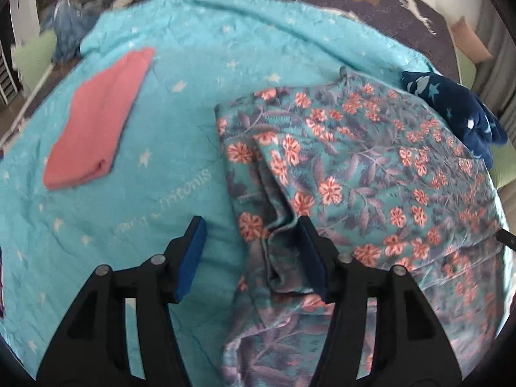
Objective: Fold small clothes
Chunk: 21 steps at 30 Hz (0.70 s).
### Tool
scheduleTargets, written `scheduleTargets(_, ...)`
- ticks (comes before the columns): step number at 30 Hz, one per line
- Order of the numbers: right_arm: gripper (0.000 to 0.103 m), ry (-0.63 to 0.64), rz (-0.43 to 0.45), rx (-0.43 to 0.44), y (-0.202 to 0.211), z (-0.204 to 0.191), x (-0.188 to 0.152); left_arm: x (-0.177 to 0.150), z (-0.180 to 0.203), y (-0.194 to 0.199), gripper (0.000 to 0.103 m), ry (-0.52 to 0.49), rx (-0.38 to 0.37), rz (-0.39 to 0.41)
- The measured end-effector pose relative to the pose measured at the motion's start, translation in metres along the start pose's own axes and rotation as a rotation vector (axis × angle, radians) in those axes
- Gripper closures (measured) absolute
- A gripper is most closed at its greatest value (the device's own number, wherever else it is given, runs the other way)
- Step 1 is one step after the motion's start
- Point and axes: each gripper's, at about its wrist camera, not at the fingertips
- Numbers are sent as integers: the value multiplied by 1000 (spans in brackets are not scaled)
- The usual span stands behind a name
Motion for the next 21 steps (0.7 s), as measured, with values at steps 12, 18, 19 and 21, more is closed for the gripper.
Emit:
scheduleTargets(12, 92, -170, -62, 90, 3, 47, -3, -10, -6, 32, 43, 42, -4, 47)
scheduleTargets(18, 77, -190, 19, 114, 21, 39, 23, 18, 6, 57, 43, 4, -6, 147)
scheduleTargets(19, 75, -194, 23, 122, 19, 36, 31, 26, 9, 56, 42, 3, -11, 155)
scheduleTargets(21, 69, -186, 10, 139, 5, 26, 51, 36, 13, 49, 35, 1, -27, 151)
Point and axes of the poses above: each gripper's, at about its wrist camera, not at the fingertips, and y roughly against the way its jaws point, z to its right, x to its top, and after that the axes turned 11 degrees about -y, right-handed
